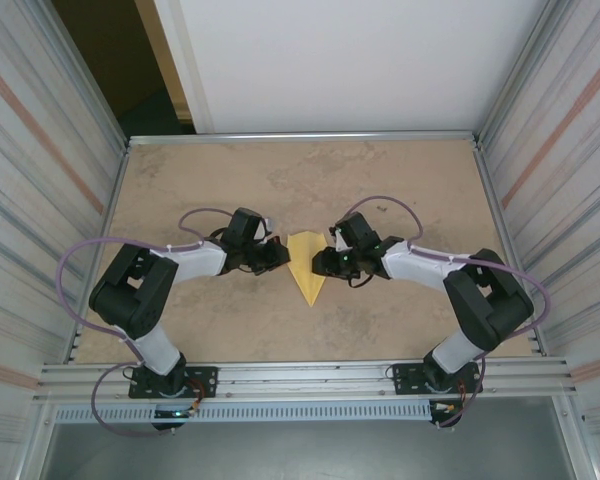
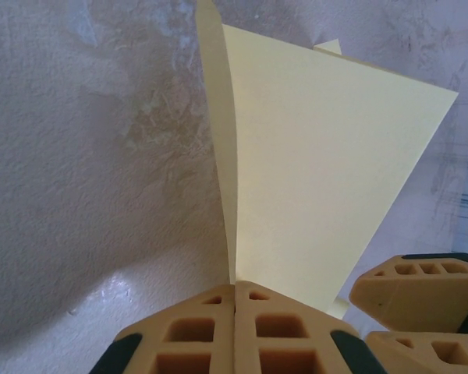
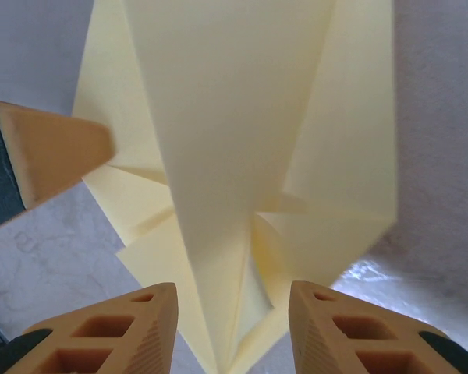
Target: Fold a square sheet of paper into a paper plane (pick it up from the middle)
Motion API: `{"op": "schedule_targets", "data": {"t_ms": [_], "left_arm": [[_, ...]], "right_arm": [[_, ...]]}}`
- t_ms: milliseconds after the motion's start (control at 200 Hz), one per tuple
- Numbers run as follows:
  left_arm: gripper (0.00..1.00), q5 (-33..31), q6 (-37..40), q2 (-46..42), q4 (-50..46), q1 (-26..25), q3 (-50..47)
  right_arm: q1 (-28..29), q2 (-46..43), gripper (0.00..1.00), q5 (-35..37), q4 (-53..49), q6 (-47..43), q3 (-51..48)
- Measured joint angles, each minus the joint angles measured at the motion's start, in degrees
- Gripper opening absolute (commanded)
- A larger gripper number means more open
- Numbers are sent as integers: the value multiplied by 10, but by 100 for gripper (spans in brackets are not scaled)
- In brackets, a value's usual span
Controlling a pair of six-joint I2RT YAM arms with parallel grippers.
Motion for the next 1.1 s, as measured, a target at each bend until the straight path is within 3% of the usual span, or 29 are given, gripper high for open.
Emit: {"op": "schedule_targets", "data": {"t_ms": [551, 802, 1097], "left_arm": [[3, 3, 0, 3, 5, 0, 0], [3, 6, 0, 3, 5, 0, 0], [3, 10, 0, 3, 5, 0, 0]], "right_arm": [[23, 46, 44, -8, -40, 4, 50], [79, 69, 49, 52, -70, 24, 89], [85, 94, 52, 85, -98, 26, 115]]}}
